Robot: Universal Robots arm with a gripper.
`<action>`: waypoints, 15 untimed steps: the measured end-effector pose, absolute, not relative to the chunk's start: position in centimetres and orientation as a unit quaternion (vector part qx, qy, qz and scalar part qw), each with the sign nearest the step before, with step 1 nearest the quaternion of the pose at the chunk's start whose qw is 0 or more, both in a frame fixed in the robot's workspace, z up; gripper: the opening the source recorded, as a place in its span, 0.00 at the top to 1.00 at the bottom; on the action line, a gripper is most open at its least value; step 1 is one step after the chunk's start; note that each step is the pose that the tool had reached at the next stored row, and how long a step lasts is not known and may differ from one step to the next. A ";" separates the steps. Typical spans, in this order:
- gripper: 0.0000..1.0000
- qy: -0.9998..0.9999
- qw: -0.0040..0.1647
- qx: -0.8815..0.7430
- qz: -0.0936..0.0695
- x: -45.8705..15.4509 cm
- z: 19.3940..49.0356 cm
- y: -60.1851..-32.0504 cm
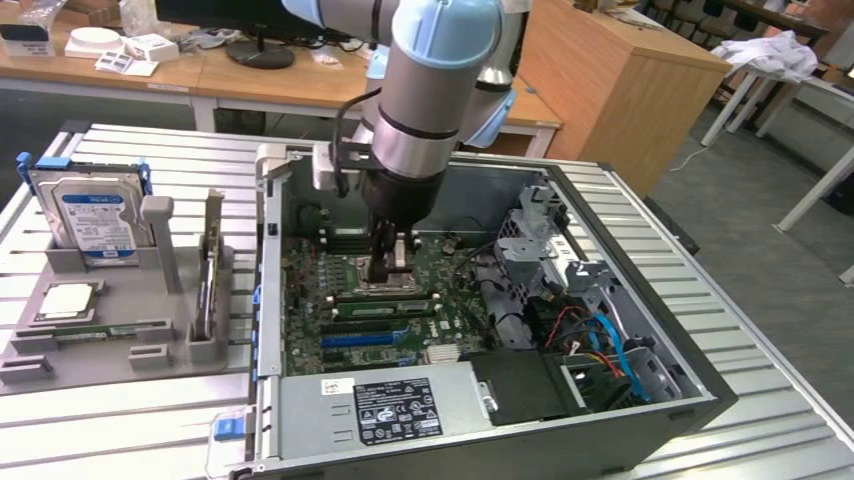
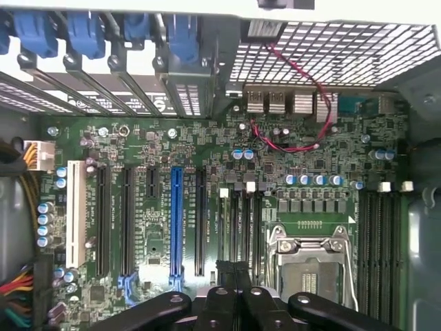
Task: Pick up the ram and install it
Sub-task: 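Press down the ram until it locks into place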
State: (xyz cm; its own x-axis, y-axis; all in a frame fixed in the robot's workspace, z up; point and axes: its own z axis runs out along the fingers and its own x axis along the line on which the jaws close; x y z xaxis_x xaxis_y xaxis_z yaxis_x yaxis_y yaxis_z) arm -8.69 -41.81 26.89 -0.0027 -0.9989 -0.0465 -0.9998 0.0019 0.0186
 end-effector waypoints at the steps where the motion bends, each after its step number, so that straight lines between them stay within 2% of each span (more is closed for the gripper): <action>1: 0.89 0.708 0.010 -0.706 0.023 -8.7 27.1 -41.8; 15: 0.89 0.708 0.010 -0.706 0.023 -8.6 27.9 -41.8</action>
State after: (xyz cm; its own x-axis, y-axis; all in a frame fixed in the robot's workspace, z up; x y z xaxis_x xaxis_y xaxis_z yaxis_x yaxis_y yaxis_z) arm -8.63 -41.81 27.93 -0.0024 -0.9989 -0.0463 -0.9998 0.0016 0.0187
